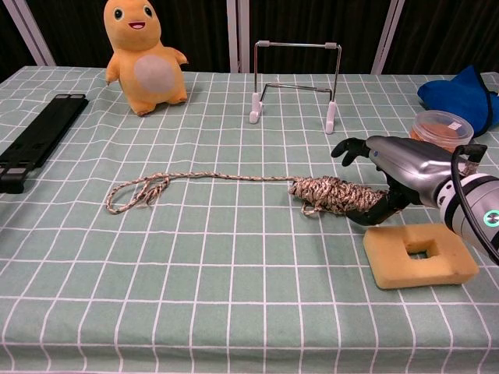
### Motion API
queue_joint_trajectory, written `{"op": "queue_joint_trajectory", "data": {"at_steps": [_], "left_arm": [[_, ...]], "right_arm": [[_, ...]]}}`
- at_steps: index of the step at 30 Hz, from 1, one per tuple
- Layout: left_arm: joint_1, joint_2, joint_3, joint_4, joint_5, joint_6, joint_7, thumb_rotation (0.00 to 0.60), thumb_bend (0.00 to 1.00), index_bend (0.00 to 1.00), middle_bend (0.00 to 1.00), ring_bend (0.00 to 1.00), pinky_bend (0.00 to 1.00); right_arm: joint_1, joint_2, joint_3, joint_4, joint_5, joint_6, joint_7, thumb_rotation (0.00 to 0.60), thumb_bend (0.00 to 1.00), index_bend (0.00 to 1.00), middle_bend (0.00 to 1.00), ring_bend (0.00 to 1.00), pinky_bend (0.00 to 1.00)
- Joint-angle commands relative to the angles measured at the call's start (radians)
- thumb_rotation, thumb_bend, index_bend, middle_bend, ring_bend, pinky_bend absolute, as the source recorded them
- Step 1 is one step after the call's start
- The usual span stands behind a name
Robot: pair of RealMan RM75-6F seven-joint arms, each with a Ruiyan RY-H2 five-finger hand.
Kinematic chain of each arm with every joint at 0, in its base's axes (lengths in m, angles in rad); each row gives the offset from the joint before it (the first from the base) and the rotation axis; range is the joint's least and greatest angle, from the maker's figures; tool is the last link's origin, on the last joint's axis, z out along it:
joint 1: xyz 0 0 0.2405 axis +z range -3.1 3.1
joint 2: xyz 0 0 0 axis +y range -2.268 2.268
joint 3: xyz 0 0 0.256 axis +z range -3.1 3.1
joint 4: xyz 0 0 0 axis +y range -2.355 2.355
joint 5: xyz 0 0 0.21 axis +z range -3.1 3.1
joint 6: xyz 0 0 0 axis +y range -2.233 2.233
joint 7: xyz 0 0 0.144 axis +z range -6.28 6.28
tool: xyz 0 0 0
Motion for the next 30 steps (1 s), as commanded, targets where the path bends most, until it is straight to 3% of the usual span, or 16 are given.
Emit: {"op": "queue_joint_trajectory", "data": {"at_steps": [1,14,30], "left_arm": [[-0.001,0.002,-0.003,-0.004,-0.001,0.002,0.002,0.365,0.03,0.24,0.23,0.23,0.32],[-0.016,0.002,-0.007,0.016,-0.002,-0.016,-0.019,0.367,0.03,0.24,0.23,0.23,0.32],[-0.025,0.000,-0.009,0.020,-0.004,-0.023,-0.018,0.368,0.03,0.24,0.23,0.23,0.32]], "right_arm": [[0.002,0.002,0.003,-0.008,0.008,-0.004,0.001,0.600,0.23,0.19,0.22,0.10,0.25],[-0.003,-0.045,-0.002,0.027,0.016,0.037,-0.017,0.600,0.24,0.27,0.26,0.13,0.27],[-0.012,-0.084,0.016,0.070,0.020,0.055,-0.019,0.600,0.30,0.46,0.42,0.29,0.45]]}}
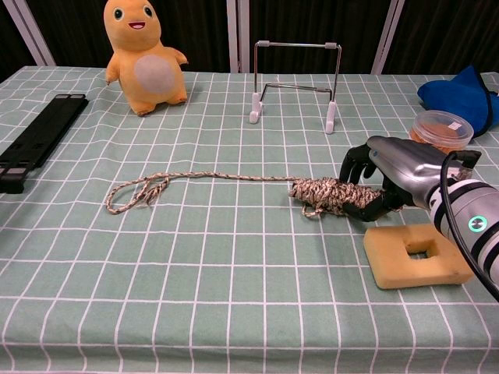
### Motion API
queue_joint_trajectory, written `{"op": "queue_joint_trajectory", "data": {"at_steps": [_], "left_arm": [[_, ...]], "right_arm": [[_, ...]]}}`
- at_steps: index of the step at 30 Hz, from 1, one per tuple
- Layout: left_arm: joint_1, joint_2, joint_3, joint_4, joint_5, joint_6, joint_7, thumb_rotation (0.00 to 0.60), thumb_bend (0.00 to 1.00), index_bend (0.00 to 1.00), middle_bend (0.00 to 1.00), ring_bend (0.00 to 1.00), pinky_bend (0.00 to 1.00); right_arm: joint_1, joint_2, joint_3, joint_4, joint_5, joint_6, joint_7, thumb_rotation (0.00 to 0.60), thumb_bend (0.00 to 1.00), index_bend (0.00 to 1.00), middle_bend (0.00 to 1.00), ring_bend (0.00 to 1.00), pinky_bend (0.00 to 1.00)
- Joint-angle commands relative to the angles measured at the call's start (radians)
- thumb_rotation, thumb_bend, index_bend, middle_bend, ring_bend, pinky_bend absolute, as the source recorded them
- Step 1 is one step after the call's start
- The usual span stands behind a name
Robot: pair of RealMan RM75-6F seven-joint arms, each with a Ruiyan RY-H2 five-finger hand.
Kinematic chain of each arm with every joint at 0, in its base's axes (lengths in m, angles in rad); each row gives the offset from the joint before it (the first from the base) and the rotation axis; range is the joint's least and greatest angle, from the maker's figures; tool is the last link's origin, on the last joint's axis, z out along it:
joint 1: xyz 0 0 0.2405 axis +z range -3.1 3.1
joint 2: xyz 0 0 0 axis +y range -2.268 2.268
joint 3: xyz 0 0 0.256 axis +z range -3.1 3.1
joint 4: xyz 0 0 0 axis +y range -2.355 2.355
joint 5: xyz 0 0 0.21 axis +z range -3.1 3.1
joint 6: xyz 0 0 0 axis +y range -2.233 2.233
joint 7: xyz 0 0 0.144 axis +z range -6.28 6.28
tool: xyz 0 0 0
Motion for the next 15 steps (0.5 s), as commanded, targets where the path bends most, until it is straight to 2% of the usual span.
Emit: {"op": "queue_joint_trajectory", "data": {"at_steps": [1,7,15], "left_arm": [[0.000,-0.001,0.000,-0.001,-0.003,-0.001,0.002,0.366,0.03,0.24,0.23,0.23,0.32],[0.002,0.002,0.002,-0.003,-0.003,0.002,0.001,0.365,0.03,0.24,0.23,0.23,0.32],[0.000,0.000,0.003,0.002,-0.001,0.002,-0.005,0.364,0.03,0.24,0.23,0.23,0.32]], "right_arm": [[0.002,-0.005,0.005,0.004,0.015,-0.009,-0.006,0.600,0.30,0.46,0.41,0.29,0.45],[0.004,-0.021,0.012,0.017,0.018,-0.009,-0.009,0.600,0.32,0.47,0.42,0.32,0.49],[0.001,-0.031,0.016,0.028,0.003,-0.002,0.001,0.600,0.43,0.64,0.51,0.47,0.67]]}}
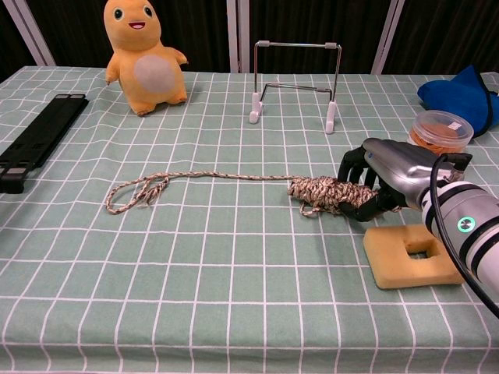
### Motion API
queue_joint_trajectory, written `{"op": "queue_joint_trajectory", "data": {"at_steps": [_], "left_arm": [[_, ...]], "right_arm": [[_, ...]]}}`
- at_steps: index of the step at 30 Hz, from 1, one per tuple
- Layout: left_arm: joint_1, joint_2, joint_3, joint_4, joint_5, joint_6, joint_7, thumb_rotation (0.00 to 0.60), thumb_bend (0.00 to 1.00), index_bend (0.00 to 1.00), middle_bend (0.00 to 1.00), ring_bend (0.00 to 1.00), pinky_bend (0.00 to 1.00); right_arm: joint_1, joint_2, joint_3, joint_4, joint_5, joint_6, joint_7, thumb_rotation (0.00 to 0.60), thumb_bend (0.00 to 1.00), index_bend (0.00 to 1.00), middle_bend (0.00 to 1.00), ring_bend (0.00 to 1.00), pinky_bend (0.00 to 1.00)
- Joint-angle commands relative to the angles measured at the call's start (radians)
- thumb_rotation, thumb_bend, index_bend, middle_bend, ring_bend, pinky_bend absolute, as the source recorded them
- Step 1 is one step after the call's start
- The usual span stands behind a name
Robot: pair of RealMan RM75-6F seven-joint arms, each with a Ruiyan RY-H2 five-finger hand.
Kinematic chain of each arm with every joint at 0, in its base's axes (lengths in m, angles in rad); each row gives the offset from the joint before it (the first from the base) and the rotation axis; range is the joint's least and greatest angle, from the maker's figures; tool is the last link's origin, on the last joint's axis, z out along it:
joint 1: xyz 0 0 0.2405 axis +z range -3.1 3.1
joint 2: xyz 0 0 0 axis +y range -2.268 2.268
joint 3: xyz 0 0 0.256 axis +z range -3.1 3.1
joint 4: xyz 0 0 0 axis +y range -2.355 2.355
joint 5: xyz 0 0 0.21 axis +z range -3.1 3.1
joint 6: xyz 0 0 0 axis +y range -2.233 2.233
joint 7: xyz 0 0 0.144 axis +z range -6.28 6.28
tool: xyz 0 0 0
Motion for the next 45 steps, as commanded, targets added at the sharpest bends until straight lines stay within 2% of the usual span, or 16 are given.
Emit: {"op": "queue_joint_trajectory", "data": {"at_steps": [1,6,12,20,26,30,33,35,37,41,45], "left_arm": [[-0.001,-0.003,0.000,0.003,0.000,-0.001,-0.003,0.365,0.03,0.24,0.23,0.23,0.32],[-0.004,-0.007,0.000,0.008,-0.002,-0.006,-0.005,0.366,0.03,0.24,0.23,0.23,0.32],[-0.007,-0.006,-0.003,0.003,0.000,-0.003,-0.008,0.363,0.03,0.24,0.23,0.23,0.32],[-0.026,-0.008,-0.011,-0.013,0.010,-0.017,-0.051,0.366,0.03,0.24,0.23,0.23,0.32],[-0.056,-0.029,-0.021,-0.027,0.013,-0.048,-0.066,0.372,0.03,0.24,0.23,0.23,0.32],[-0.088,-0.057,-0.031,-0.046,0.020,-0.078,-0.106,0.438,0.03,0.24,0.23,0.23,0.33],[-0.116,-0.097,-0.054,-0.047,0.011,-0.093,-0.090,0.491,0.05,0.24,0.23,0.23,0.34],[-0.138,-0.128,-0.072,-0.051,-0.007,-0.112,-0.077,0.497,0.06,0.24,0.23,0.23,0.34],[-0.157,-0.155,-0.085,-0.055,-0.025,-0.132,-0.065,0.500,0.06,0.24,0.24,0.23,0.34],[-0.196,-0.214,-0.097,-0.052,-0.052,-0.174,-0.025,0.598,0.06,0.26,0.24,0.23,0.34],[-0.223,-0.272,-0.093,-0.023,-0.059,-0.197,0.013,0.600,0.08,0.35,0.25,0.23,0.34]], "right_arm": [[0.001,0.001,0.000,0.000,0.002,-0.006,-0.002,0.600,0.45,0.65,0.52,0.48,0.68],[-0.002,-0.002,-0.008,0.016,-0.051,-0.005,0.036,0.600,0.51,0.77,0.60,0.56,0.79],[-0.011,0.013,0.007,0.028,-0.138,-0.002,0.155,0.600,0.61,0.82,0.64,0.60,0.82],[-0.011,0.069,0.078,0.011,-0.338,0.023,0.499,0.600,0.63,0.85,0.66,0.62,0.84],[-0.016,0.066,0.147,0.028,-0.445,0.104,0.772,0.600,0.63,0.85,0.66,0.62,0.84],[-0.027,0.048,0.186,0.046,-0.460,0.146,0.953,0.600,0.63,0.85,0.66,0.62,0.84],[-0.031,0.031,0.210,0.054,-0.459,0.166,1.068,0.600,0.63,0.85,0.66,0.62,0.84],[-0.034,0.017,0.222,0.060,-0.456,0.178,1.133,0.600,0.63,0.85,0.66,0.62,0.84],[-0.036,0.010,0.227,0.063,-0.451,0.179,1.166,0.600,0.63,0.85,0.66,0.62,0.84],[-0.036,0.003,0.228,0.075,-0.445,0.176,1.184,0.600,0.63,0.84,0.66,0.62,0.84],[-0.034,-0.005,0.236,0.083,-0.437,0.174,1.196,0.600,0.63,0.84,0.66,0.62,0.84]]}}
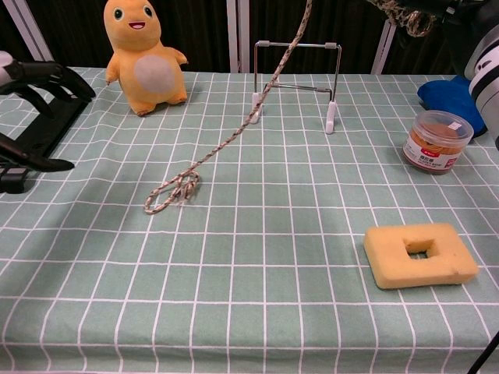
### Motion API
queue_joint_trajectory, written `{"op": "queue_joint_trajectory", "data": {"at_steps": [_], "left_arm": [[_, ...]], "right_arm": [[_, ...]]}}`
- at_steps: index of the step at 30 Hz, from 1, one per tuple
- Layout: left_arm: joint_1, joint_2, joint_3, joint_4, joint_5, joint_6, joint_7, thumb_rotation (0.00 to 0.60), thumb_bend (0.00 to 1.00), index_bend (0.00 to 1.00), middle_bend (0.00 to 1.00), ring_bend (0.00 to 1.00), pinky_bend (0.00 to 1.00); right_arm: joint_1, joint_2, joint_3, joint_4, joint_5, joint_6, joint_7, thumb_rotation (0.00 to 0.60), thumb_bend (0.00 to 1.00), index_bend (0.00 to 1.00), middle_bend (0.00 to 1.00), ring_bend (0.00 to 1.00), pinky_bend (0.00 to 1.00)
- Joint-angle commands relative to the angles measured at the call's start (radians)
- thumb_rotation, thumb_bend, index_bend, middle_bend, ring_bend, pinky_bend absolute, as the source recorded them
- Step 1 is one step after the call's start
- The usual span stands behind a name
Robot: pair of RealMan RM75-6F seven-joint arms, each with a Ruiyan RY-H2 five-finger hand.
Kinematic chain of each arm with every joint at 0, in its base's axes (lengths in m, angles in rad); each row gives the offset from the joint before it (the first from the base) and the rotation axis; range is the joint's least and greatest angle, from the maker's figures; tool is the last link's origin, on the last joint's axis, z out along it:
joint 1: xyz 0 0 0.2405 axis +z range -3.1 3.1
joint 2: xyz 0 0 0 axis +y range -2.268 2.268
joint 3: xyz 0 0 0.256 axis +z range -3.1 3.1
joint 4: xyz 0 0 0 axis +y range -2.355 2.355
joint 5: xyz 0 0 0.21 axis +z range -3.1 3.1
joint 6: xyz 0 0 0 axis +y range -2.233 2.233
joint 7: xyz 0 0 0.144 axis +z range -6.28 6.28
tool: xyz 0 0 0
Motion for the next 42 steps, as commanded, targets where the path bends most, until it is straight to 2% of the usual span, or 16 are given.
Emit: {"op": "queue_joint_trajectory", "data": {"at_steps": [1,8,12,16,20,30,42], "left_arm": [[-0.025,-0.051,0.002,0.029,-0.005,-0.018,0.027,0.600,0.08,0.36,0.25,0.23,0.34],[-0.059,-0.140,0.005,0.073,0.014,-0.021,0.041,0.600,0.09,0.39,0.26,0.23,0.34],[-0.082,-0.195,0.010,0.108,0.039,-0.019,0.057,0.600,0.12,0.46,0.28,0.23,0.34],[-0.106,-0.242,0.017,0.140,0.032,-0.049,0.083,0.600,0.16,0.48,0.28,0.23,0.34],[-0.138,-0.284,0.010,0.157,-0.002,-0.094,0.168,0.600,0.16,0.47,0.27,0.22,0.34],[-0.185,-0.413,-0.030,0.244,-0.101,-0.102,0.450,0.600,0.18,0.43,0.20,0.17,0.31],[-0.213,-0.451,-0.053,0.261,-0.223,-0.127,0.592,0.585,0.28,0.46,0.19,0.17,0.33]], "right_arm": [[0.002,-0.007,0.008,0.007,0.009,-0.002,0.011,0.600,0.63,0.84,0.66,0.62,0.84],[0.009,-0.017,0.013,0.025,0.018,-0.012,0.008,0.600,0.63,0.84,0.66,0.62,0.84],[0.013,-0.019,0.016,0.036,0.025,-0.020,0.005,0.600,0.63,0.84,0.66,0.62,0.84],[0.014,-0.021,0.019,0.044,0.034,-0.025,0.006,0.600,0.62,0.84,0.66,0.62,0.84],[0.015,-0.022,0.023,0.051,0.038,-0.028,0.007,0.600,0.62,0.83,0.65,0.62,0.84],[0.019,-0.019,0.024,0.050,0.030,-0.025,-0.001,0.600,0.62,0.83,0.65,0.62,0.84],[0.018,-0.021,0.021,0.056,0.016,-0.009,0.000,0.600,0.61,0.83,0.64,0.62,0.84]]}}
